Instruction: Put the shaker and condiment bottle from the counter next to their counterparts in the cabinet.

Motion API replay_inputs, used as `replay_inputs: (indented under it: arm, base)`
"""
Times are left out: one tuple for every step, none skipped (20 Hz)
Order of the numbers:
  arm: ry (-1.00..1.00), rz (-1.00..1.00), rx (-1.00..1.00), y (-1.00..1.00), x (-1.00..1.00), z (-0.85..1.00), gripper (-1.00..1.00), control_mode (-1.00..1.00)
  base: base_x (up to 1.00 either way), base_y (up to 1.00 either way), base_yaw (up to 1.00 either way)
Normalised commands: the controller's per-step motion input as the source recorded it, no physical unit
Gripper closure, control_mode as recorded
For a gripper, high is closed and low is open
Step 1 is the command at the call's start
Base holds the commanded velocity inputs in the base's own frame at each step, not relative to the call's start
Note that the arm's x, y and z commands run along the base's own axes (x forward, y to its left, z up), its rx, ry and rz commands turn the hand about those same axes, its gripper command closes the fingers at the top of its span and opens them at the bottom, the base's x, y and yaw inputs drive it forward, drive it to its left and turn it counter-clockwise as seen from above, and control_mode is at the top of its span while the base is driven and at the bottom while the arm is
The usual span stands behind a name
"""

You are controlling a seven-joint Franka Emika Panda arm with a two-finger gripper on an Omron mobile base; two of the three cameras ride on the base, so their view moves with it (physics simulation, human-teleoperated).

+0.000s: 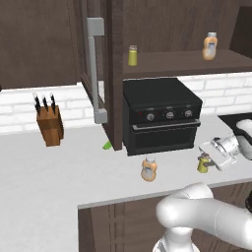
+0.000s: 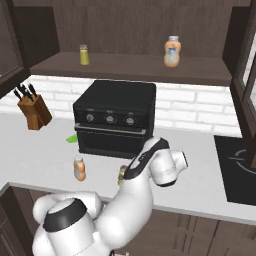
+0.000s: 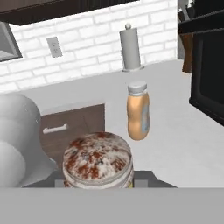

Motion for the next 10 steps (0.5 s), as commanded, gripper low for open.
replay_inputs:
  arm:
    - [-0.14, -0.03, 0.12, 0.0, -0.34, 1.0, 1.0, -1.0]
    - [-0.12, -0.07, 0.11, 0.0, -0.37, 1.0, 1.0, -1.0]
    - [-0.15, -0.12, 0.11, 0.09, -0.37, 1.0, 1.0, -1.0]
    - [-0.13, -0.17, 0.1, 0.09, -0.35, 1.0, 1.0, -1.0]
    - [-0.13, -0.21, 0.1, 0.03, -0.36, 1.0, 1.0, -1.0]
    - [-0.13, -0.23, 0.11, 0.0, -0.39, 1.0, 1.0, -1.0]
    - [-0.13, -0.25, 0.1, 0.0, -0.43, 1.0, 1.0, -1.0]
    - [-0.12, -0.25, 0.09, 0.03, -0.44, 1.0, 1.0, -1.0]
    - [-0.11, -0.26, 0.09, 0.03, -0.46, 1.0, 1.0, -1.0]
    - [-0.09, -0.28, 0.06, 0.03, -0.5, 1.0, 1.0, -1.0]
  base:
    - [0.0, 0.0, 0.0]
    - [0.0, 0.0, 0.0]
    - [0.0, 0.0, 0.0]
    - [0.0, 0.0, 0.0]
    - [0.0, 0.0, 0.0]
    - [0.0, 0.0, 0.0]
    - [0.0, 0.0, 0.0]
    - [0.0, 0.0, 0.0]
    - [0.0, 0.0, 0.0]
    - [0.0, 0.0, 0.0]
